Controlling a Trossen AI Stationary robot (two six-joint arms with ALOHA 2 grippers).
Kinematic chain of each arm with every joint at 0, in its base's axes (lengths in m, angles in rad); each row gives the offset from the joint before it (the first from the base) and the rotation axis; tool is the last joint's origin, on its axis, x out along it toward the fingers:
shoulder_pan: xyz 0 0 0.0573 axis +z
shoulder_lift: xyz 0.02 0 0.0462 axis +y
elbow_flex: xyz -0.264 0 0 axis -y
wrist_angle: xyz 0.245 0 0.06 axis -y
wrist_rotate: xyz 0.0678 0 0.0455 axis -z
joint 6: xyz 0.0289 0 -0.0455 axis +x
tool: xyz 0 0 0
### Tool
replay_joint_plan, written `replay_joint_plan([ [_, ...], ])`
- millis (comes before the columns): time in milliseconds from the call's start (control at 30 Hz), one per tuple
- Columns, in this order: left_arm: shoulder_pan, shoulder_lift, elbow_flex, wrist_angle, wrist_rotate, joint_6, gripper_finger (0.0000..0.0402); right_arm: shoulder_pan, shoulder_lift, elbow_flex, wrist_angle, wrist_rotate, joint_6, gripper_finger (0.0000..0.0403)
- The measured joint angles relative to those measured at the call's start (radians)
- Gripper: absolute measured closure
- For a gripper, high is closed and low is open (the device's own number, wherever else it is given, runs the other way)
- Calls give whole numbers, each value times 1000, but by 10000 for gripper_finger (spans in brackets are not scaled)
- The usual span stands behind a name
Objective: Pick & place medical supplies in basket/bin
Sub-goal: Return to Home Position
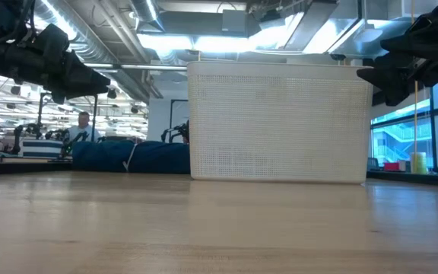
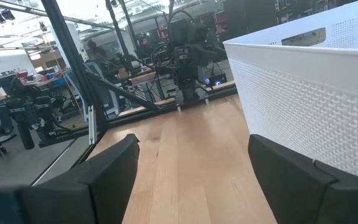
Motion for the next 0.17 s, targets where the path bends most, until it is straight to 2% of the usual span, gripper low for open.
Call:
replay_joint_plan([
  [167,0,0,0,0,0,0,242,0,0,0,0,0,0,100],
])
